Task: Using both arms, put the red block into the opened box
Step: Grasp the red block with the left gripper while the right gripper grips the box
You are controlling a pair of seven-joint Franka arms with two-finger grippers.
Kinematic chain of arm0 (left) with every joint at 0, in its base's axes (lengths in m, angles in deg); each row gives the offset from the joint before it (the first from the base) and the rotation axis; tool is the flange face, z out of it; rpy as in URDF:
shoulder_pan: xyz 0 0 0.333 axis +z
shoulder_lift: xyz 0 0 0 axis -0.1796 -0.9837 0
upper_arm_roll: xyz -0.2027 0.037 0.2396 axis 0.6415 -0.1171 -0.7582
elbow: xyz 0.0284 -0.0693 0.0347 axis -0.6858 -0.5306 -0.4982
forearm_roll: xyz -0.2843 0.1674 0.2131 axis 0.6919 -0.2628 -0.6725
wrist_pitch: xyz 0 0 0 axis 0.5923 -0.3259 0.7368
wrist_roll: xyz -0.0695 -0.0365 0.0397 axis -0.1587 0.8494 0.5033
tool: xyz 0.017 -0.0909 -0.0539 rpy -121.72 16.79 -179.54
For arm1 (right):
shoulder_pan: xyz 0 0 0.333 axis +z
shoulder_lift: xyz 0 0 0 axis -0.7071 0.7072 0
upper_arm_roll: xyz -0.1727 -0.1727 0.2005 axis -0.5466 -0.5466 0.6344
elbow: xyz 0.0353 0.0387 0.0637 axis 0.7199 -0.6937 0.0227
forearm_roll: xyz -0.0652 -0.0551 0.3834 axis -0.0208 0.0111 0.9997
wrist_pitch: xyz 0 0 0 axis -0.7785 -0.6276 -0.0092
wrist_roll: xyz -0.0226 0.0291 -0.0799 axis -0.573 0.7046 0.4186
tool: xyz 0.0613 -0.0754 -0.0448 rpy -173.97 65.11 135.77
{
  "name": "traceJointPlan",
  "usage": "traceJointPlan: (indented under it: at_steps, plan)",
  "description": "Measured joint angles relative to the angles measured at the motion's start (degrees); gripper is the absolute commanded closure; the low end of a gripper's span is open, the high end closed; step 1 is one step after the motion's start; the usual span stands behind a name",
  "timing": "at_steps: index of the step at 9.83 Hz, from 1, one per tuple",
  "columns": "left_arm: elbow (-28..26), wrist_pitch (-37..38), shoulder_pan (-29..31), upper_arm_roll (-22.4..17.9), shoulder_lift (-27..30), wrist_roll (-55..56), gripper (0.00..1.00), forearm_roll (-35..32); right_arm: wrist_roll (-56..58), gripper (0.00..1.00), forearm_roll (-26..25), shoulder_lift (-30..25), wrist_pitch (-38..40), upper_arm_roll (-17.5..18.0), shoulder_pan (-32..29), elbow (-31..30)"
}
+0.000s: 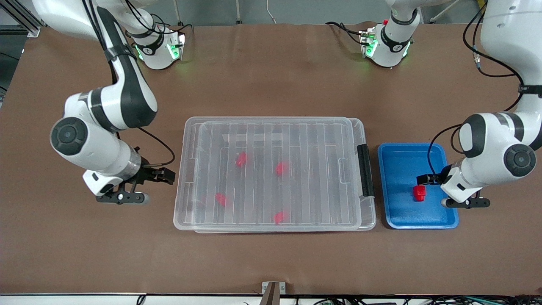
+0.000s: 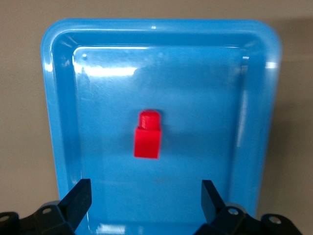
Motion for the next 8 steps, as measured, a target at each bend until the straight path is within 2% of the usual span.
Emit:
traceJointPlan:
  at_steps: [4, 5, 6, 8]
  plan:
    - [2.67, -3.26, 1.13, 0.04, -6.97, -0.03, 0.24, -1.05, 3.56, 0.0, 0.08, 1.82, -2.55, 0.03, 2.43, -1.8]
    - [3.17, -4.01, 1.11, 0.17, -8.04, 0.08, 0.31, -1.05, 3.69, 0.0, 0.08, 1.84, -2.83, 0.03, 2.73, -2.13]
    - [3.39, -4.53, 1.03, 0.31, -8.95, 0.17, 0.4, -1.05, 3.9, 0.0, 0.08, 1.85, -2.9, -0.01, 2.78, -2.49]
    - [3.69, -4.99, 0.74, 0.51, -10.52, 0.34, 0.71, -0.93, 4.66, 0.0, 0.07, 2.25, -3.24, -0.35, 2.74, -3.3]
